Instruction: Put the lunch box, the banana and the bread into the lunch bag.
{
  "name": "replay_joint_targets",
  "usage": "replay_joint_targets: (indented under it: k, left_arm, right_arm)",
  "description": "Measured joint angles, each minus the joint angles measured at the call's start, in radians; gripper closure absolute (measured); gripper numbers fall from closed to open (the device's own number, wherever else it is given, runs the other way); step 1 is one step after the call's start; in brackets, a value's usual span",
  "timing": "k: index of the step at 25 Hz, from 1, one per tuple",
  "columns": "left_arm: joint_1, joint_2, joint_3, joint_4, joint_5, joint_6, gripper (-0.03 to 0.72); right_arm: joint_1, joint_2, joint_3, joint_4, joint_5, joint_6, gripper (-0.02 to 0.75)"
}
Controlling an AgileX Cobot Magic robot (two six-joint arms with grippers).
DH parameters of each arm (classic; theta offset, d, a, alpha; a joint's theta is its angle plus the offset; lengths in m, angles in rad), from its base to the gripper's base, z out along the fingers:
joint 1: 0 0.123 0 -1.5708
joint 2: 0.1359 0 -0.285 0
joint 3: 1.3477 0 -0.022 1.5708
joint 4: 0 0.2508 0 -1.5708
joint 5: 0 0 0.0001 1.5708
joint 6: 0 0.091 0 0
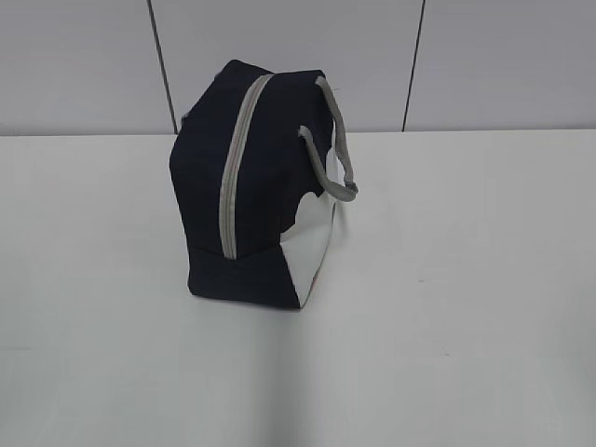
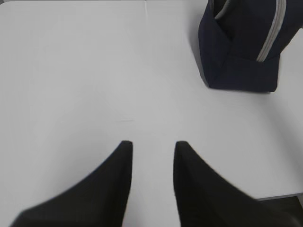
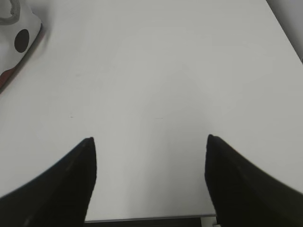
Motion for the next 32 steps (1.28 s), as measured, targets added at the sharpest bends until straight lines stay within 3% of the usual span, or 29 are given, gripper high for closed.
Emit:
replay_joint_targets:
  k: [32]
  left_arm:
    - [0.000, 0.000, 0.000, 0.000, 0.000, -0.002, 0.454]
  right_arm:
    - [0.000, 0.000, 0.000, 0.001, 0.000, 0.000, 0.208]
